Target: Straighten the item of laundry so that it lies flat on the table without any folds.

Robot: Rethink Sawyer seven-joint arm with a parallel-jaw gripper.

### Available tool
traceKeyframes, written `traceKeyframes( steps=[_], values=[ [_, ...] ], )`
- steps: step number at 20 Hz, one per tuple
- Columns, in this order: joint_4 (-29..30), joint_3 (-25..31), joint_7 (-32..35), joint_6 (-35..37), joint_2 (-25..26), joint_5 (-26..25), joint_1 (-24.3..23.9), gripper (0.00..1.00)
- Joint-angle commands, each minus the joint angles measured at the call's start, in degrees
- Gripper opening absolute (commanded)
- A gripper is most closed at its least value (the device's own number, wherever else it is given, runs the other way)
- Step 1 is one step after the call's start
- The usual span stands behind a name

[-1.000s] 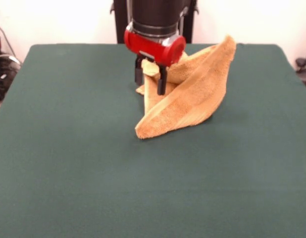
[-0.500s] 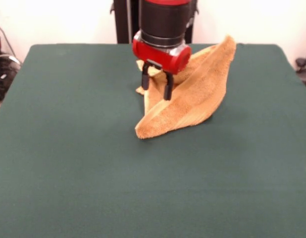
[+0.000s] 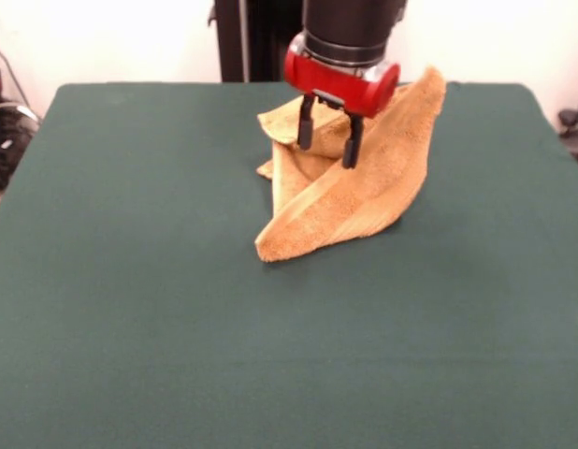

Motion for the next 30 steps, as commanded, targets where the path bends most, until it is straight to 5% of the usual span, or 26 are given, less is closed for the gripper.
traceKeyframes(
  steps=[1, 30],
  values=[
    [0.18, 4.03, 11.51, -1.39, 4.04, 3.43, -0.61, 1.0],
    [1.26, 6.07, 12.56, -4.77, 5.39, 5.86, -1.09, 1.0]
  ],
)
